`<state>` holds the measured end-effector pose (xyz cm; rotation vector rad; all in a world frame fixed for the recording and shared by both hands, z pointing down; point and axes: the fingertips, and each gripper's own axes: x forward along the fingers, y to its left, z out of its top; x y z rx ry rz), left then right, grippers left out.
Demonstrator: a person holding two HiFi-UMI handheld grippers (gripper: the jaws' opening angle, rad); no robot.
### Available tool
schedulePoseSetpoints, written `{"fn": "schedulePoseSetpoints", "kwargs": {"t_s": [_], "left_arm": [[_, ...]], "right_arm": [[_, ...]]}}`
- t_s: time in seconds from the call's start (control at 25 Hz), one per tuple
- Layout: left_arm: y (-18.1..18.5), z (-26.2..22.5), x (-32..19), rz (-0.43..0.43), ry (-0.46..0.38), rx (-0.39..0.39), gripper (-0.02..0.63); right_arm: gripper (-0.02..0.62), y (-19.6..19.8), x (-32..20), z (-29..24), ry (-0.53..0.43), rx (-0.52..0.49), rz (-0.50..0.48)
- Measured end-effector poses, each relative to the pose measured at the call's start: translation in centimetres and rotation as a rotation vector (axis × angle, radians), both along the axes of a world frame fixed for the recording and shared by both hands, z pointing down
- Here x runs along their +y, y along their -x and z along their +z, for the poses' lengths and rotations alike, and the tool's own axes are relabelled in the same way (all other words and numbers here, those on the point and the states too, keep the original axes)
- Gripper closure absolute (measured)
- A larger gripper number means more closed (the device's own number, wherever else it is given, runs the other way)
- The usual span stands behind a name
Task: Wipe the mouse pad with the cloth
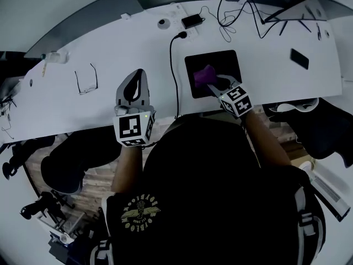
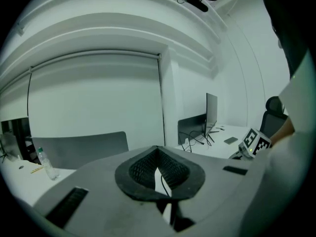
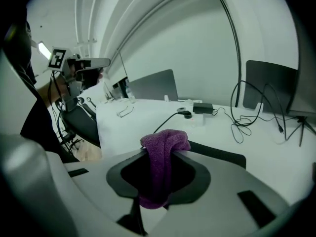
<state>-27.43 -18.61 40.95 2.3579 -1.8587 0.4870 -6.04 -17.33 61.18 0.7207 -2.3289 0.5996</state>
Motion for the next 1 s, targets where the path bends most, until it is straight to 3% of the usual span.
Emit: {"fn": "schedulePoseSetpoints", "kwargs": {"t_s": [0.12,0.24,0.52,0.68,1.0], "left_arm": [[0.9,0.2,0.9,0.008,-0.003,0.007,0.604],[1.8,0.3,1.5,0.003,-0.005,0.012,0.604],[2.8,0.4,2.6,-0.030,-0.008,0.025,0.604],[1.8,1.2,2.2,-0.038,0.010,0.035,0.604],[-4.4,1.7,1.4,0.015,0.025,0.012,0.604]], "right_arm": [[0.503,2.0,1.7,1.0,0.046,-0.014,-0.020],[0.503,4.2,3.1,2.7,0.150,-0.057,-0.030],[0.503,2.5,4.4,10.3,0.271,0.112,0.015],[0.503,0.6,3.3,11.9,0.265,0.173,0.046],[0.503,-4.7,2.4,12.3,0.236,0.209,0.078]]}}
